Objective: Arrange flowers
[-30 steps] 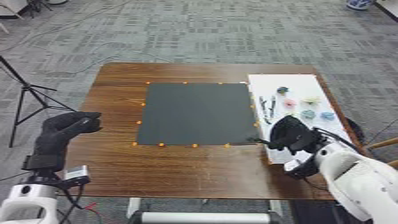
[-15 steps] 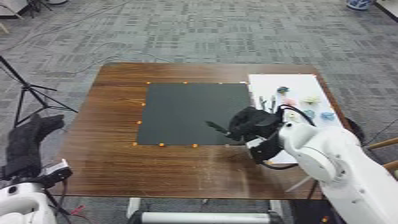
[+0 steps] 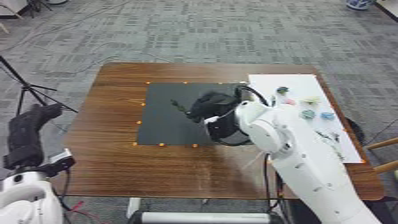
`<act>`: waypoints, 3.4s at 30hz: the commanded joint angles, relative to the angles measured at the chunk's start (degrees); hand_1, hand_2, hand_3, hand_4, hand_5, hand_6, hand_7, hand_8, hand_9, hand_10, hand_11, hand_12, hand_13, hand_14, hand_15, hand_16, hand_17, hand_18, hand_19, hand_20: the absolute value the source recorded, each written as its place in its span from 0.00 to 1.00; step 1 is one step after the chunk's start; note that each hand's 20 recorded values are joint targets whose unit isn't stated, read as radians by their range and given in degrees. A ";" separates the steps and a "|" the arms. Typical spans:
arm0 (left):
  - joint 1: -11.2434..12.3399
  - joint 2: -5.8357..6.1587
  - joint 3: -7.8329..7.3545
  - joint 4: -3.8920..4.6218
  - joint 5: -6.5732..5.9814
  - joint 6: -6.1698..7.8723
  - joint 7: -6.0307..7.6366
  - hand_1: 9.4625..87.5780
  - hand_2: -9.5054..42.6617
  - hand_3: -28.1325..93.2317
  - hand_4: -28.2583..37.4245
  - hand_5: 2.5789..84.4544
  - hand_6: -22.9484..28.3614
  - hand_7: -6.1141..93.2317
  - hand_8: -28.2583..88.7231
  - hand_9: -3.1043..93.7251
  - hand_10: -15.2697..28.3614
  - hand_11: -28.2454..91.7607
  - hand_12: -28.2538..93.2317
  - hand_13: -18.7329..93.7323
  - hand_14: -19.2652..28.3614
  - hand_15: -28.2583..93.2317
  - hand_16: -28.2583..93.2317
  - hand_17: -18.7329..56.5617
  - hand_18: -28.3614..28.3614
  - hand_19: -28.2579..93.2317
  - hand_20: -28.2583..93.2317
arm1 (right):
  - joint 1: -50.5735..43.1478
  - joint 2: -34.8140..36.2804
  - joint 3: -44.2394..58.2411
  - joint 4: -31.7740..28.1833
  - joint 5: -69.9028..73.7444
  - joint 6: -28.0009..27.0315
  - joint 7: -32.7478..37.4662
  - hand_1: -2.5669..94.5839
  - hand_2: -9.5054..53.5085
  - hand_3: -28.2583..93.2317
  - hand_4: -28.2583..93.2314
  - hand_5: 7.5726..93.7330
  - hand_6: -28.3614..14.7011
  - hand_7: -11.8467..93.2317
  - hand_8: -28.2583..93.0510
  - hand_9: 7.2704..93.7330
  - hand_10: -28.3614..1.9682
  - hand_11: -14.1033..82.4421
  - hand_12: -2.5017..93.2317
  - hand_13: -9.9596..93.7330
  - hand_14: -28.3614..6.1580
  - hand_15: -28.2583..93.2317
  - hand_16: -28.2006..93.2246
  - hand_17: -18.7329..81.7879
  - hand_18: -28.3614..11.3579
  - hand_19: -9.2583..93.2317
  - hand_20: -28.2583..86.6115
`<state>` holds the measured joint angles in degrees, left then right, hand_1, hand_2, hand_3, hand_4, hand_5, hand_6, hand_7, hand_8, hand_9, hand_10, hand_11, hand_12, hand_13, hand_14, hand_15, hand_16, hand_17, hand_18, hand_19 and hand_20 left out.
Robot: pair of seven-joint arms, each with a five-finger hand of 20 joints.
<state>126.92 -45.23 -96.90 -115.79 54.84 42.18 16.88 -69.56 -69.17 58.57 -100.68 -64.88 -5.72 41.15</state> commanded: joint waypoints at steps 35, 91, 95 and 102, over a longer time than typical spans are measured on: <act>5.82 -3.72 -8.41 -4.44 15.80 -23.00 -11.53 0.15 0.28 0.80 0.00 0.62 0.50 0.23 0.17 0.52 0.66 0.38 0.32 0.48 0.74 0.37 0.25 0.28 0.73 0.33 0.39 | 0.24 -12.61 -2.69 8.66 -4.08 1.84 6.10 0.48 0.00 0.77 0.14 0.71 0.48 0.31 0.29 0.95 0.38 0.32 0.22 1.00 0.70 0.71 0.43 0.96 0.65 0.96 0.54; 6.68 -5.87 -6.62 -3.10 21.19 -18.55 -7.70 0.29 0.16 0.77 0.10 0.68 0.48 0.29 0.16 0.63 0.67 0.44 0.35 0.58 0.76 0.52 0.24 0.28 0.78 0.50 0.48 | -50.26 20.38 39.17 -11.33 -55.28 20.30 -23.05 0.44 0.00 0.77 0.13 0.59 0.57 0.31 0.19 0.75 0.47 0.40 0.28 0.87 0.58 0.70 0.51 0.73 0.32 1.00 0.62; 6.69 -5.99 -6.67 -3.37 22.09 -19.33 -7.80 0.29 0.17 0.77 0.10 0.68 0.48 0.29 0.16 0.63 0.67 0.44 0.35 0.58 0.76 0.52 0.24 0.28 0.78 0.51 0.48 | -51.34 21.35 39.47 -9.72 -62.74 18.88 -22.53 0.43 0.00 0.77 0.12 0.59 0.58 0.32 0.19 0.76 0.49 0.43 0.30 0.88 0.59 0.70 0.51 0.73 0.32 1.00 0.64; 6.48 -5.83 -6.65 -4.55 15.93 -17.57 -4.32 0.29 0.17 0.77 0.10 0.68 0.48 0.29 0.16 0.63 0.67 0.44 0.35 0.58 0.77 0.53 0.24 0.29 0.78 0.50 0.48 | -50.16 22.70 37.36 -7.87 -64.75 16.49 -20.32 0.42 0.00 0.77 0.12 0.59 0.58 0.32 0.19 0.75 0.48 0.44 0.30 0.88 0.59 0.70 0.52 0.73 0.32 1.00 0.64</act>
<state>133.67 -51.13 -103.44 -118.80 76.46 23.15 9.64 -119.88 -47.86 97.12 -109.23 -131.65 13.20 19.24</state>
